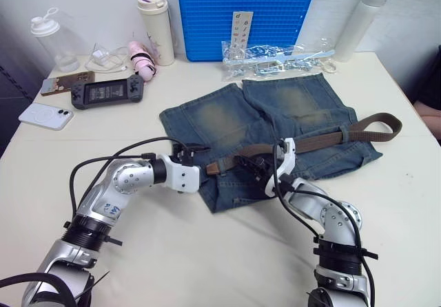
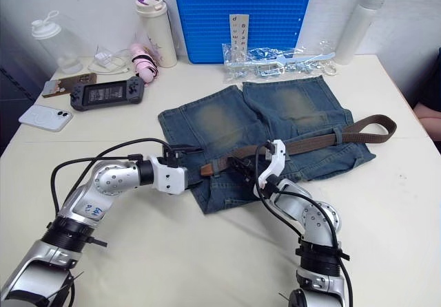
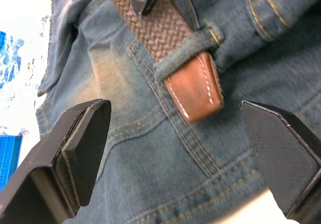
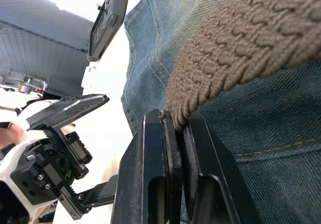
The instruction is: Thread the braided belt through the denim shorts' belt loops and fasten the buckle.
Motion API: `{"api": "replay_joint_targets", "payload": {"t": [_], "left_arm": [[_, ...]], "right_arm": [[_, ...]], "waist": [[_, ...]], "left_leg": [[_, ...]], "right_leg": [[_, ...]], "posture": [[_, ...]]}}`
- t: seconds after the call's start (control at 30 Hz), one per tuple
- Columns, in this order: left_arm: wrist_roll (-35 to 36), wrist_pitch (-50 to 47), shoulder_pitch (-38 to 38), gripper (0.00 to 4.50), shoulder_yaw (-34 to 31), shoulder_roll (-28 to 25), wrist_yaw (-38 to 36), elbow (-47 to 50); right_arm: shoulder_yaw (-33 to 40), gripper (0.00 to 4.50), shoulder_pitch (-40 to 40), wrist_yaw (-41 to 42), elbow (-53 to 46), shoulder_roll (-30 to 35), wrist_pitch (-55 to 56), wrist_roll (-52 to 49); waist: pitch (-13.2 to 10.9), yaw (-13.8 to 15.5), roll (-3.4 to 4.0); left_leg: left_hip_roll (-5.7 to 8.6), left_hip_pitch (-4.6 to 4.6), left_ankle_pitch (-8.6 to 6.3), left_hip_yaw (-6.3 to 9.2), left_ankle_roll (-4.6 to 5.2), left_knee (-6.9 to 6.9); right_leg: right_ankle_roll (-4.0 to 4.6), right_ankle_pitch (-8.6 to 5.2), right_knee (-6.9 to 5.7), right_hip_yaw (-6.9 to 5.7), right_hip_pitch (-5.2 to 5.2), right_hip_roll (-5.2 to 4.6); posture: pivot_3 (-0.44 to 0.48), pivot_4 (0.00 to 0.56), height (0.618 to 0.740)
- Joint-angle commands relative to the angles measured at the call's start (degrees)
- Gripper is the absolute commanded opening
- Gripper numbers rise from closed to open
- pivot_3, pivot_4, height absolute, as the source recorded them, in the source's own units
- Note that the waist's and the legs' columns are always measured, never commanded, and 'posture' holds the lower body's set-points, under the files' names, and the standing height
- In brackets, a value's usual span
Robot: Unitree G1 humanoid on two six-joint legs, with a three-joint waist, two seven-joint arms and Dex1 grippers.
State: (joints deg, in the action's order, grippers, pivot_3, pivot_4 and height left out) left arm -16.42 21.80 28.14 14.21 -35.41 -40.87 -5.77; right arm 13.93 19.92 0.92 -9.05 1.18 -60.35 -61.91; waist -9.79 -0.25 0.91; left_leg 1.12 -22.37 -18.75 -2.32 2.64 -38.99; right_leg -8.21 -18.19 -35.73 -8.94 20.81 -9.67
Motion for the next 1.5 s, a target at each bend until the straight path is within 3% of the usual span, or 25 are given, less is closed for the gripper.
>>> {"api": "replay_joint_targets", "payload": {"t": [0.03,0.17,0.2,0.23,0.33,0.37,0.4,0.57,0.73,0.83,1.0,1.23,1.5], "left_arm": [[0.36,0.75,1.43,3.36,0.15,0.94,0.61,-0.34],[0.53,1.17,1.67,1.63,0.47,1.22,0.14,-0.90],[0.64,1.49,1.58,1.52,0.34,0.94,0.04,-1.16],[0.72,1.66,1.52,0.92,0.24,0.75,-0.04,-1.29],[0.78,2.13,1.52,0.02,-0.25,0.02,-0.29,-1.86],[0.83,2.35,1.71,0.00,-0.39,-0.17,-0.40,-2.15],[0.85,2.62,1.90,0.00,-0.51,-0.37,-0.50,-2.44],[1.51,3.83,2.30,0.00,-1.14,-1.85,-0.88,-3.59],[3.70,3.07,0.54,0.00,-3.41,-4.68,-1.82,-2.22],[5.89,2.24,-1.44,0.00,-5.27,-6.64,-2.59,-1.12],[10.50,-0.11,-8.56,0.00,-11.06,-12.59,-4.78,1.91],[13.25,-1.68,-21.59,0.00,-21.84,-20.74,-4.72,2.12],[13.41,-3.80,-39.41,0.00,-33.86,-22.20,-3.74,5.57]], "right_arm": [[-0.97,0.00,-1.07,-0.53,0.97,-0.20,-0.46,0.46],[-1.33,0.00,-1.32,-0.51,0.28,0.58,-0.51,0.91],[-1.35,0.00,-1.42,-0.16,-0.46,1.02,-0.15,1.14],[-1.31,0.00,-1.49,0.10,-0.99,1.36,0.10,1.23],[-0.09,0.00,-2.25,2.77,-4.72,3.81,-0.42,-1.69],[0.20,0.80,-2.77,4.59,-6.66,6.41,-1.47,-2.64],[0.42,1.07,-3.23,6.40,-8.24,9.20,-2.31,-3.21],[0.84,3.25,-4.09,17.94,-14.70,24.90,-2.64,-2.47],[-1.62,3.25,-4.00,28.54,-15.47,42.05,2.83,7.99],[-5.56,2.44,-4.74,30.48,-11.27,46.69,6.04,15.66],[-11.97,0.04,-5.16,30.86,-3.68,46.73,11.22,26.52],[-14.07,0.04,-4.05,33.22,-0.42,46.71,10.03,29.83],[-14.32,0.04,-2.54,40.06,3.12,50.75,9.38,31.56]], "waist": [[0.00,-0.02,0.00],[0.00,0.01,0.00],[0.00,0.04,0.00],[0.00,0.05,0.00],[-0.01,0.18,0.01],[-0.03,0.34,0.04],[-0.05,0.46,0.07],[-0.10,0.36,0.11],[-0.21,0.20,0.04],[-0.28,0.22,-0.09],[-0.35,0.09,-0.19],[-0.40,0.25,-0.39],[-0.38,0.34,-0.46]], "left_leg": [[0.00,0.00,0.00,0.00,0.00,0.00],[0.00,0.00,0.00,-0.02,0.00,0.00],[0.00,0.00,0.00,-0.02,0.01,0.00],[0.00,0.00,0.01,-0.02,0.01,-0.01],[0.01,-0.01,0.01,-0.02,0.01,-0.01],[0.01,-0.05,0.01,0.00,0.02,-0.01],[0.04,-0.09,0.00,0.02,0.04,-0.02],[0.17,-0.40,-0.02,0.00,0.18,-0.05],[0.09,-0.49,0.01,-0.15,0.19,-0.06],[0.07,-0.48,0.05,-0.31,0.22,-0.07],[0.11,-0.47,0.10,-0.37,0.26,-0.08],[0.10,-0.02,0.04,-0.36,0.25,-0.07],[0.10,0.02,-0.12,-0.35,0.17,-0.03]], "right_leg": [[0.00,0.00,0.00,0.00,0.00,0.00],[0.00,0.00,0.00,0.00,0.00,0.00],[0.00,0.00,0.00,0.00,0.00,0.00],[0.00,0.00,0.00,0.00,-0.01,0.00],[0.00,0.00,0.00,0.01,0.00,-0.01],[0.00,0.00,0.01,0.01,0.03,-0.01],[0.00,0.00,0.01,0.01,0.04,-0.03],[0.00,0.00,0.18,-0.03,0.23,-0.13],[0.00,0.00,0.35,-0.14,0.27,-0.11],[0.00,0.00,0.57,-0.14,0.20,-0.14],[0.00,0.00,0.73,-0.14,0.11,-0.21],[0.00,0.00,0.85,-0.13,-0.34,-0.26],[0.01,0.00,0.80,-0.15,-0.28,-0.68]], "posture": [[0.000,0.150,0.689],[0.000,0.150,0.689],[0.000,0.150,0.689],[0.000,0.150,0.689],[0.000,0.150,0.689],[0.000,0.150,0.689],[0.000,0.150,0.689],[0.000,0.150,0.689],[0.000,0.150,0.689],[0.000,0.150,0.689],[0.000,0.150,0.689],[0.000,0.150,0.689],[0.000,0.150,0.689]]}}
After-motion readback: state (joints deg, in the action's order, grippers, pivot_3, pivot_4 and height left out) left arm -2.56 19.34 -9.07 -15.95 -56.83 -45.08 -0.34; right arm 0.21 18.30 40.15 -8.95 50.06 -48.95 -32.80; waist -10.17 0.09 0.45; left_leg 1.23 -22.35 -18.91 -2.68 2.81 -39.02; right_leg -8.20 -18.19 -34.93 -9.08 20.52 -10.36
